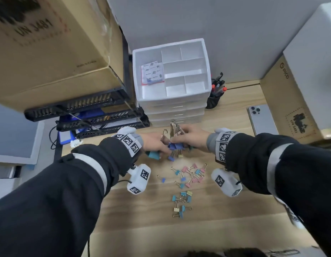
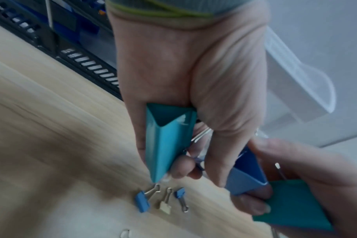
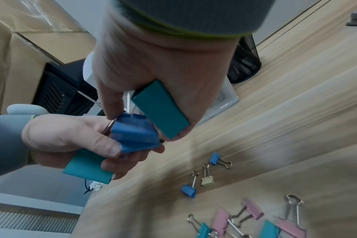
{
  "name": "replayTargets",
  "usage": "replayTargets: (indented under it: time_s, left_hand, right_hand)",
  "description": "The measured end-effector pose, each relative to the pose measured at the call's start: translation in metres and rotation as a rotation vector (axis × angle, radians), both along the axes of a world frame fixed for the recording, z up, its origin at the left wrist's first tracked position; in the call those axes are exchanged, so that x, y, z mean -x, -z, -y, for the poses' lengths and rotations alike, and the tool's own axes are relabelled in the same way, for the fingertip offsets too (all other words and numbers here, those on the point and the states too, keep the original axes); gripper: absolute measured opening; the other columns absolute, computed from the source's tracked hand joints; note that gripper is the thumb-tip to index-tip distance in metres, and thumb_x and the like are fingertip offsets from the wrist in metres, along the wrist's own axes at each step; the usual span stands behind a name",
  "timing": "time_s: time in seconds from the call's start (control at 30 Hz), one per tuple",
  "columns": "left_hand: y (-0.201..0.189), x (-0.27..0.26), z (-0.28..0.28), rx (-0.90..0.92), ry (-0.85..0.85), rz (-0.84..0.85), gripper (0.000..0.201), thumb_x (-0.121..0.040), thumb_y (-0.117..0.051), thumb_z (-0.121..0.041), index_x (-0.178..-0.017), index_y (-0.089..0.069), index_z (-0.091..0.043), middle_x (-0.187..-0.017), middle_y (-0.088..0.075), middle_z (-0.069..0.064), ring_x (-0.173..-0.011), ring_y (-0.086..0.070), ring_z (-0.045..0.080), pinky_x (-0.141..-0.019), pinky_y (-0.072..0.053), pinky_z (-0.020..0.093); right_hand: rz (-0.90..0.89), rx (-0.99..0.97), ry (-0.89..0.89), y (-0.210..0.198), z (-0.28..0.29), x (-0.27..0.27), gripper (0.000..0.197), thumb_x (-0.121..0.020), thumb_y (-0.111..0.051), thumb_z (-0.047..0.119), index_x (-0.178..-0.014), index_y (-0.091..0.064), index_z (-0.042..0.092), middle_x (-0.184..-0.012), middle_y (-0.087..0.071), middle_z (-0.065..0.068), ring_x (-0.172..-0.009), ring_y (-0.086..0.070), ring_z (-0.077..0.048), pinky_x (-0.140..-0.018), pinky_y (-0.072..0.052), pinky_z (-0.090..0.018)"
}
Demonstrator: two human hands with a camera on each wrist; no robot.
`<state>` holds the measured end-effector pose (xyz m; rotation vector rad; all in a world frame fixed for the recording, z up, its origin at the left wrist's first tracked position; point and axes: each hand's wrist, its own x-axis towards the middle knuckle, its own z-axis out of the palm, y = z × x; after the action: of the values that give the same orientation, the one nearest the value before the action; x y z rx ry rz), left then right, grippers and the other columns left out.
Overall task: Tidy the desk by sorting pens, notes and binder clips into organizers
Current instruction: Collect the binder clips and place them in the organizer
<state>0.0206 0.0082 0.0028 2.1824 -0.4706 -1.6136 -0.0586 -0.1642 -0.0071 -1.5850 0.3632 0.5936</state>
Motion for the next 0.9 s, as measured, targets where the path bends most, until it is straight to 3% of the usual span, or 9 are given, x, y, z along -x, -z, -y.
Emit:
replayTargets:
  time_s: [0.17, 0.23, 0.3, 0.37, 0.43, 0.53, 0.7, 0.9]
  left_hand:
    - [-0.019, 0.014, 0.001, -0.054, -0.102, -0.073, 0.036, -0.092, -0.056, 0.000, -0.057, -0.054, -0.009, -0.050, -0.055, 0.000, -0.050, -0.052, 0.015, -0.053, -0.043, 0.023]
    - [-0.027, 0.018, 0.000, -0.074, -0.145, -0.088, 0.035, -0.091, -0.054, 0.001, -0.058, -0.055, -0.009, -0.052, -0.056, 0.002, -0.054, -0.052, 0.018, -0.058, -0.043, 0.026]
    - [-0.039, 0.022, -0.001, -0.065, -0.203, -0.100, 0.022, -0.088, -0.053, 0.002, -0.067, -0.056, -0.006, -0.054, -0.054, 0.006, -0.055, -0.051, 0.020, -0.058, -0.043, 0.027]
    - [-0.049, 0.021, 0.000, -0.038, -0.298, -0.100, 0.010, -0.087, -0.050, 0.004, -0.080, -0.054, -0.002, -0.054, -0.052, 0.009, -0.050, -0.049, 0.020, -0.054, -0.044, 0.026]
    - [-0.063, 0.021, 0.000, -0.005, -0.366, -0.075, 0.008, -0.087, -0.045, 0.006, -0.087, -0.051, 0.001, -0.060, -0.056, 0.012, -0.045, -0.048, 0.018, -0.052, -0.044, 0.026]
    - [-0.084, 0.013, 0.004, 0.032, -0.406, -0.060, 0.012, -0.088, -0.042, 0.005, -0.097, -0.048, 0.001, -0.076, -0.058, 0.013, -0.046, -0.046, 0.017, -0.053, -0.042, 0.025]
    - [-0.125, -0.003, 0.016, 0.085, -0.411, -0.027, 0.012, -0.086, -0.040, 0.004, -0.089, -0.048, -0.005, -0.069, -0.059, 0.009, -0.045, -0.045, 0.016, -0.053, -0.041, 0.025]
    - [-0.167, -0.029, 0.041, 0.188, -0.426, 0.005, 0.015, -0.082, -0.039, 0.003, -0.092, -0.048, -0.004, -0.060, -0.059, 0.006, -0.046, -0.046, 0.016, -0.049, -0.043, 0.023]
  right_hand:
    - [-0.003, -0.111, 0.006, -0.017, -0.003, 0.013, 0.010, -0.089, -0.072, 0.007, -0.089, -0.069, 0.015, -0.058, -0.068, 0.009, -0.044, -0.057, -0.002, -0.041, -0.042, -0.014]
    - [-0.004, -0.128, 0.023, -0.022, -0.003, 0.017, 0.009, -0.090, -0.072, 0.007, -0.092, -0.069, 0.015, -0.063, -0.071, 0.007, -0.049, -0.062, -0.003, -0.045, -0.045, -0.016]
    - [-0.031, -0.148, 0.051, -0.029, -0.004, 0.018, 0.006, -0.088, -0.074, 0.013, -0.091, -0.071, 0.018, -0.071, -0.072, 0.003, -0.061, -0.062, -0.011, -0.056, -0.048, -0.026]
    - [-0.080, -0.193, 0.100, -0.033, -0.004, 0.017, 0.006, -0.089, -0.074, 0.019, -0.086, -0.069, 0.017, -0.066, -0.063, -0.001, -0.056, -0.049, -0.014, -0.055, -0.039, -0.031]
    - [-0.135, -0.257, 0.172, -0.044, -0.004, 0.014, 0.013, -0.089, -0.072, 0.025, -0.089, -0.064, 0.015, -0.067, -0.051, -0.002, -0.050, -0.040, -0.013, -0.050, -0.034, -0.028]
    - [-0.171, -0.310, 0.296, -0.066, -0.001, 0.006, 0.011, -0.095, -0.062, 0.023, -0.091, -0.060, 0.013, -0.076, -0.047, -0.002, -0.044, -0.040, -0.010, -0.047, -0.035, -0.024]
    - [-0.089, -0.259, 0.205, -0.101, 0.013, -0.014, 0.016, -0.097, -0.062, 0.024, -0.088, -0.059, 0.012, -0.067, -0.041, -0.002, -0.050, -0.034, -0.013, -0.044, -0.038, -0.025]
    - [-0.008, -0.258, 0.198, -0.153, 0.041, -0.043, 0.013, -0.100, -0.061, 0.024, -0.092, -0.061, 0.013, -0.061, -0.044, 0.001, -0.048, -0.032, -0.010, -0.040, -0.039, -0.022]
